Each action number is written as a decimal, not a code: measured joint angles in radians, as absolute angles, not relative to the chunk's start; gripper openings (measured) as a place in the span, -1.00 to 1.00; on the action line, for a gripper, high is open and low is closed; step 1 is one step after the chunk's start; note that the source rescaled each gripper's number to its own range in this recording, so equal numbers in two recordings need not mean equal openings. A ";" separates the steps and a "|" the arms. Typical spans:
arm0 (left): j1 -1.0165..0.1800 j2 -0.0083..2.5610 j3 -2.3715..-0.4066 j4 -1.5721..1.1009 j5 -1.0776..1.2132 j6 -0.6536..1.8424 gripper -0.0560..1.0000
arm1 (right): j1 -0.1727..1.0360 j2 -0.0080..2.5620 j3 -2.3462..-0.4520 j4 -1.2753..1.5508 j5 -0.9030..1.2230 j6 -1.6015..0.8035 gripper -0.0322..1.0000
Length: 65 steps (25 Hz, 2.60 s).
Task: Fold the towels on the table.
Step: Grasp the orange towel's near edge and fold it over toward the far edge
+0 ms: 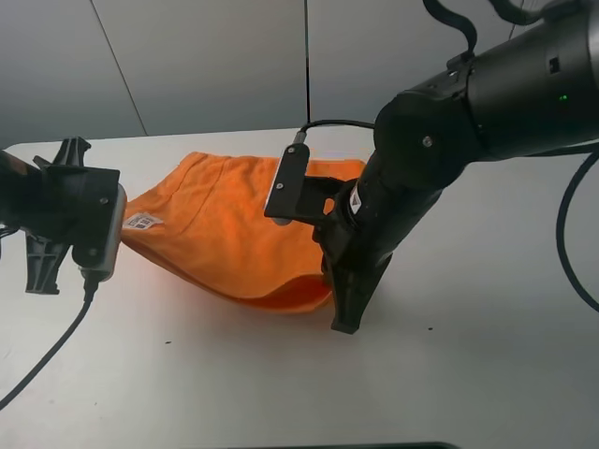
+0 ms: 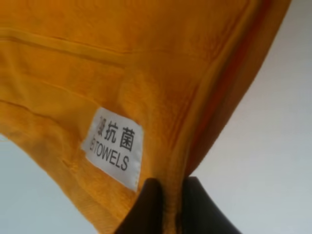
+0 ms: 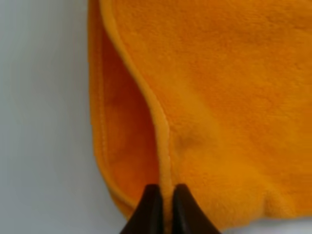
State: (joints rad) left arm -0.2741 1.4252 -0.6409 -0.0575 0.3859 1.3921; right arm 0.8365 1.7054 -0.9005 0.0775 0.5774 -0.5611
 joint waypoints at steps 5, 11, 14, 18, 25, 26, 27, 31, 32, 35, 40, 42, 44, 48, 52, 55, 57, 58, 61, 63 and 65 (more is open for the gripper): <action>-0.274 1.367 -0.641 -0.057 0.492 1.388 -0.89 | 0.836 1.626 -0.902 -0.013 0.579 -0.487 -0.94; -0.274 1.358 -0.639 0.040 0.488 1.236 -0.89 | 0.824 1.617 -0.960 -0.139 0.555 -0.401 -0.94; -0.274 1.358 -0.639 0.151 0.445 1.101 -0.89 | 0.786 1.617 -1.019 -0.168 0.541 -0.394 -0.94; -0.274 1.362 -0.639 0.314 0.402 0.910 -0.89 | 0.731 1.657 -1.107 -0.196 0.531 -0.392 -0.94; -0.278 1.488 -0.667 0.532 0.352 0.618 -0.89 | 0.710 1.757 -1.194 -0.255 0.529 -0.396 -0.94; -0.278 1.505 -0.684 0.571 0.352 0.579 -0.89 | 0.708 1.765 -1.201 -0.264 0.529 -0.396 -0.94; -0.278 1.520 -0.702 0.607 0.352 0.540 -0.89 | 0.708 1.772 -1.202 -0.276 0.527 -0.396 -0.94; -0.278 1.568 -0.769 0.770 0.365 0.412 -0.89 | 0.699 1.789 -1.204 -0.304 0.518 -0.386 -0.94; -0.278 1.575 -0.783 0.796 0.362 0.395 -0.89 | 0.696 1.794 -1.204 -0.306 0.514 -0.382 -0.94; -0.278 1.603 -0.802 0.854 0.340 0.346 -0.89 | 0.692 1.809 -1.204 -0.320 0.509 -0.380 -0.94; -0.278 1.644 -0.823 0.983 0.322 0.252 -0.89 | 0.686 1.838 -1.204 -0.355 0.503 -0.354 -0.94; -0.280 1.667 -0.837 1.048 0.317 0.188 -0.89 | 0.686 1.839 -1.204 -0.361 0.499 -0.341 -0.94; -0.280 1.686 -0.854 1.114 0.317 0.109 -0.89 | 0.686 1.839 -1.206 -0.374 0.497 -0.333 -0.94; -0.280 1.717 -0.887 1.250 0.315 -0.024 -0.89 | 0.686 1.839 -1.206 -0.386 0.495 -0.294 -0.94; -0.280 1.740 -0.911 1.376 0.315 -0.128 -0.89 | 0.686 1.839 -1.206 -0.392 0.493 -0.274 -0.94; -0.280 1.760 -0.912 1.447 0.309 -0.189 -0.89 | 0.686 1.839 -1.206 -0.407 0.497 -0.258 -0.94; -0.280 1.776 -0.914 1.497 0.306 -0.238 -0.89 | 0.686 1.839 -1.206 -0.410 0.497 -0.253 -0.94; -0.280 1.783 -0.918 1.530 0.304 -0.270 -0.89 | 0.686 1.839 -1.206 -0.410 0.497 -0.251 -0.94; -0.280 1.802 -0.932 1.628 0.302 -0.358 -0.89 | 0.686 1.841 -1.206 -0.411 0.500 -0.244 -0.94; -0.280 1.817 -0.947 1.670 0.297 -0.397 -0.89 | 0.686 1.848 -1.207 -0.427 0.502 -0.235 -0.94; -0.280 1.839 -0.967 1.700 0.293 -0.417 -0.89 | 0.686 1.863 -1.209 -0.444 0.502 -0.216 -0.94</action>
